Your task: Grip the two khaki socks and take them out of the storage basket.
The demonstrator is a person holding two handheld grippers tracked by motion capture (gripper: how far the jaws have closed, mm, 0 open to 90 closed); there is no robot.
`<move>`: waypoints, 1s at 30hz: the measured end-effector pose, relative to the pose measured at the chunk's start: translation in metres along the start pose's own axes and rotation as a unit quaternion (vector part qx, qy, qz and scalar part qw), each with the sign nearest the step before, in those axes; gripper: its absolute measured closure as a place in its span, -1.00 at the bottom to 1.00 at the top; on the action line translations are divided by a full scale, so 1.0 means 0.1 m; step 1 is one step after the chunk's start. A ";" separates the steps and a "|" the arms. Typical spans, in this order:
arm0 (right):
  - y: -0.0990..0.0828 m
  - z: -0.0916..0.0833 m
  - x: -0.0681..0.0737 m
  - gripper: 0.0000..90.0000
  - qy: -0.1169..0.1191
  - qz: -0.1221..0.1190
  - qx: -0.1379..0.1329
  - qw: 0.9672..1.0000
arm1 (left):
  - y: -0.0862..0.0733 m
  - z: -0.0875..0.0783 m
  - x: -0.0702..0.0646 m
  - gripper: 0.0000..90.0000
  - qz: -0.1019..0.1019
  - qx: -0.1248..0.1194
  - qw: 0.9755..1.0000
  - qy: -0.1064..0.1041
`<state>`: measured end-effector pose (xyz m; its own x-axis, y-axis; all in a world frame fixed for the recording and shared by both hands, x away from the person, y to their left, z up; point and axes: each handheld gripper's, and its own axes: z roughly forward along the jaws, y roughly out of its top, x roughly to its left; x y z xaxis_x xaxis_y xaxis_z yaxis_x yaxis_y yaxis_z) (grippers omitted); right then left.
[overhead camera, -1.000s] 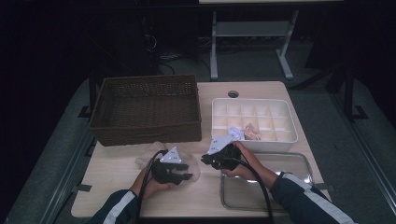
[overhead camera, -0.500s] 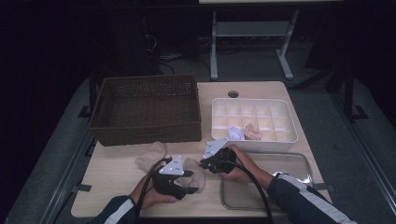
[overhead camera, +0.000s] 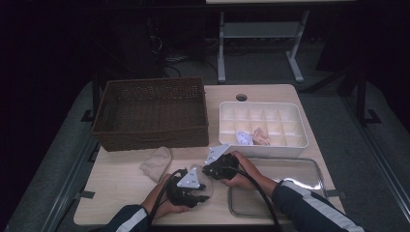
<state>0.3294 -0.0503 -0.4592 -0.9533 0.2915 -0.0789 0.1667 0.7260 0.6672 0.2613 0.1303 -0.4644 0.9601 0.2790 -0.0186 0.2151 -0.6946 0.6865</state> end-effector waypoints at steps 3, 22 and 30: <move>-0.03 0.03 -0.03 0.82 0.006 0.016 0.002 1.000 | -0.02 -0.02 0.01 0.56 0.002 0.001 1.000 0.006; -0.12 -0.14 0.00 0.80 -0.001 -0.010 0.046 0.999 | -0.35 -0.77 0.33 0.84 -0.092 -0.075 0.984 0.130; -0.14 -0.19 -0.01 0.71 -0.014 -0.008 0.056 0.998 | -0.51 -0.88 0.39 0.44 -0.141 -0.078 0.974 0.158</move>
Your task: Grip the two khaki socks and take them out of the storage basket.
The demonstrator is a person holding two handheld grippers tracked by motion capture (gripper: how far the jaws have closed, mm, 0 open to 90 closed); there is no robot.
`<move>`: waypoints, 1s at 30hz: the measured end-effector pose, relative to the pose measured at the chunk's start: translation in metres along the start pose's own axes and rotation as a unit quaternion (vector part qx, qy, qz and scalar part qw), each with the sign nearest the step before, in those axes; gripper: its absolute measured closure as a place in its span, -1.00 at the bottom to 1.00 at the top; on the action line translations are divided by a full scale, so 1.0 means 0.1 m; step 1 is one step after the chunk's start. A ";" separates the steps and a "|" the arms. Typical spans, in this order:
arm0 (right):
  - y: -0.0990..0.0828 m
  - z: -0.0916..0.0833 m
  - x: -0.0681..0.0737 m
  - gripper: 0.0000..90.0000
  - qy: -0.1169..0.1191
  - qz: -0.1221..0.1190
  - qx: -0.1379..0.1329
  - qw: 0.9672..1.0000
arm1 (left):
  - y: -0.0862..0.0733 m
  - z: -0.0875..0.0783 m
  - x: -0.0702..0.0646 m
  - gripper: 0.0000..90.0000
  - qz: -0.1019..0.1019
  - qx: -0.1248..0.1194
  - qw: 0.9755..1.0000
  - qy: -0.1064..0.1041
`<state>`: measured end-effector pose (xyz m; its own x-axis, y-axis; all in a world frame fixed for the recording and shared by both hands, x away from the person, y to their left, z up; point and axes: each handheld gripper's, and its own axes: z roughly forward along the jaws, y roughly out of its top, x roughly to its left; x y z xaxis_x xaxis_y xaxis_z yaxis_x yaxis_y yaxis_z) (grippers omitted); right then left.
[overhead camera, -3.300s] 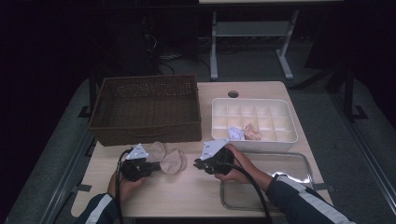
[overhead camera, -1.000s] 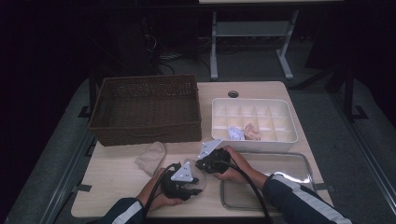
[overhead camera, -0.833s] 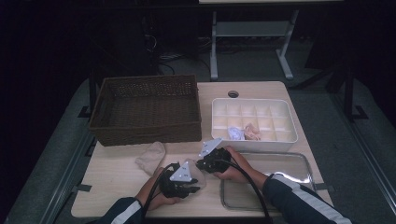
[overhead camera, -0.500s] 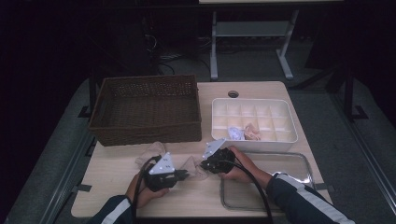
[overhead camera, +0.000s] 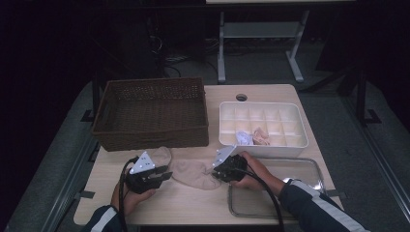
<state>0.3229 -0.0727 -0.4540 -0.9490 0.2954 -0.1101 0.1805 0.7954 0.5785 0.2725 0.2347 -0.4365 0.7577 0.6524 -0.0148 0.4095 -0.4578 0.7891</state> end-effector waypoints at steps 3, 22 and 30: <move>0.01 -0.03 0.00 0.79 -0.007 -0.001 -0.011 1.000 | 0.02 0.00 0.01 0.22 -0.005 -0.006 1.000 0.004; 0.04 0.04 0.04 0.85 0.001 0.002 -0.008 1.000 | 0.05 0.49 -0.01 0.69 0.044 0.077 0.994 -0.061; 0.00 0.01 0.01 0.85 -0.006 0.005 0.007 1.000 | -0.03 0.37 -0.08 0.68 0.038 0.083 0.991 -0.094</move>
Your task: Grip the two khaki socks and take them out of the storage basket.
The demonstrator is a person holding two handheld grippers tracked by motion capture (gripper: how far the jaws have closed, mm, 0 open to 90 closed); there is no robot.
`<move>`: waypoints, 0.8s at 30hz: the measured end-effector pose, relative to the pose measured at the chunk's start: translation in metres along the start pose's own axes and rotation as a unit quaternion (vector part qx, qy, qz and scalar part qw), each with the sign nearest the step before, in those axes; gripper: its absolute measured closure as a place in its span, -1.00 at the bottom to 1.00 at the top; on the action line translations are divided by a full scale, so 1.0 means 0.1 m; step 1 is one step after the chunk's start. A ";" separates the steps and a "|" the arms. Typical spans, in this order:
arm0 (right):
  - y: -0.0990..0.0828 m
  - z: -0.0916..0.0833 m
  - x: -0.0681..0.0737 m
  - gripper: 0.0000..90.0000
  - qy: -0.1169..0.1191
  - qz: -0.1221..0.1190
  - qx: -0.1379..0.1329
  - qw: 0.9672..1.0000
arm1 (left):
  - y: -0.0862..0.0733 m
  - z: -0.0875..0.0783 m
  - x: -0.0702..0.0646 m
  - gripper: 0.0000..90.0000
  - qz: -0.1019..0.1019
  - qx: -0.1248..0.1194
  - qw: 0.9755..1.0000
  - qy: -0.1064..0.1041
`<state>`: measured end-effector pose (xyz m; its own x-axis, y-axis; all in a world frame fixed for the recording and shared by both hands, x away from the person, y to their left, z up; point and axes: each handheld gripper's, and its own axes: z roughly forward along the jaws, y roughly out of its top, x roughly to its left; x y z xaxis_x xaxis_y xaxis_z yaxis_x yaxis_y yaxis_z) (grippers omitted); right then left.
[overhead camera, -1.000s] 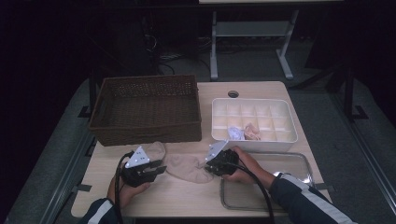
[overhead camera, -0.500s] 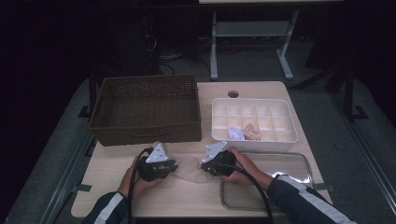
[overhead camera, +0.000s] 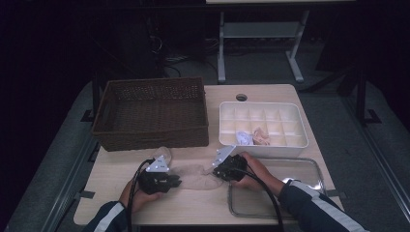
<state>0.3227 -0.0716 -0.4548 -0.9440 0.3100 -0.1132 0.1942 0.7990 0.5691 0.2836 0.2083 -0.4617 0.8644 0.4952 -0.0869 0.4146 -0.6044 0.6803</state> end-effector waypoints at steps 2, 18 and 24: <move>0.00 -0.01 0.01 0.85 -0.005 -0.008 0.008 1.000 | 0.01 -0.02 -0.03 0.63 0.008 0.005 1.000 -0.003; 0.20 -0.05 0.06 0.75 -0.016 0.003 -0.081 0.997 | -0.30 -0.51 0.50 -0.09 -0.074 -0.054 0.990 0.111; 0.24 0.13 0.08 0.70 -0.004 -0.013 -0.065 0.998 | -0.32 -0.37 0.61 -0.02 -0.078 -0.019 0.991 0.111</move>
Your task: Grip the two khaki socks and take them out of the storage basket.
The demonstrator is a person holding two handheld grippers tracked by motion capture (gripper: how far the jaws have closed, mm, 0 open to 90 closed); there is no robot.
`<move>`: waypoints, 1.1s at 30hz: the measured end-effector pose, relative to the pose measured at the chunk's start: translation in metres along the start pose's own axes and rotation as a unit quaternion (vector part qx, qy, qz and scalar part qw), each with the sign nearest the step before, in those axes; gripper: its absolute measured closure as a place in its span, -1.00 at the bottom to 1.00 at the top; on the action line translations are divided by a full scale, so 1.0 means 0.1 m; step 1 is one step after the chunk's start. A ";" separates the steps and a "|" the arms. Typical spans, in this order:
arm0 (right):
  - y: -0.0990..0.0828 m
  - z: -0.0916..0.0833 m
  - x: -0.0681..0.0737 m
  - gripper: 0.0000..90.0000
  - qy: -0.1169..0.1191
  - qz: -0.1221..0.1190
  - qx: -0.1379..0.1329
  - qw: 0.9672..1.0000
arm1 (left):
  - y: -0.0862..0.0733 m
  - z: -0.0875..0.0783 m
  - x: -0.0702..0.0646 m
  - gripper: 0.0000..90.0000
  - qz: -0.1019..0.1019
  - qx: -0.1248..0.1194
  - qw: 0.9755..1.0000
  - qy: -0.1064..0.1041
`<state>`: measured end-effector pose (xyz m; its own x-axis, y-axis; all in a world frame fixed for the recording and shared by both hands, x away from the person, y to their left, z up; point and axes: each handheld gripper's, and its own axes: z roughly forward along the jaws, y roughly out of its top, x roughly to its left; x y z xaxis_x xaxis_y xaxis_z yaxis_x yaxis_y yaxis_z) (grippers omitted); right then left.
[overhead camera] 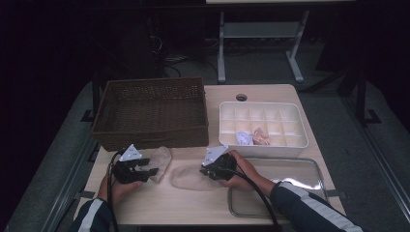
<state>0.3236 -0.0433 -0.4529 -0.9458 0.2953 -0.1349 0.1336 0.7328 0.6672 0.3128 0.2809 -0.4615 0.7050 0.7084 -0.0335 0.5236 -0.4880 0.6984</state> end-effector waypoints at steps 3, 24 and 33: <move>-0.01 0.03 -0.02 0.65 0.010 0.002 0.006 1.000 | 0.02 0.07 -0.01 0.14 0.007 -0.004 1.000 -0.014; -0.09 -0.05 0.32 0.57 0.063 -0.004 0.025 0.998 | 0.51 0.60 -0.41 0.27 0.096 -0.006 0.991 -0.096; -0.15 -0.14 0.01 0.41 -0.015 0.053 0.011 0.998 | 0.68 0.58 -0.53 -0.06 0.105 -0.014 0.992 -0.072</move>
<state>0.3162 -0.0621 -0.4527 -0.9168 0.3896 -0.0875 0.2385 0.7100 0.6626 0.3389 0.1806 -0.4537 0.8597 0.5106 0.0147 0.3452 -0.6019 0.7201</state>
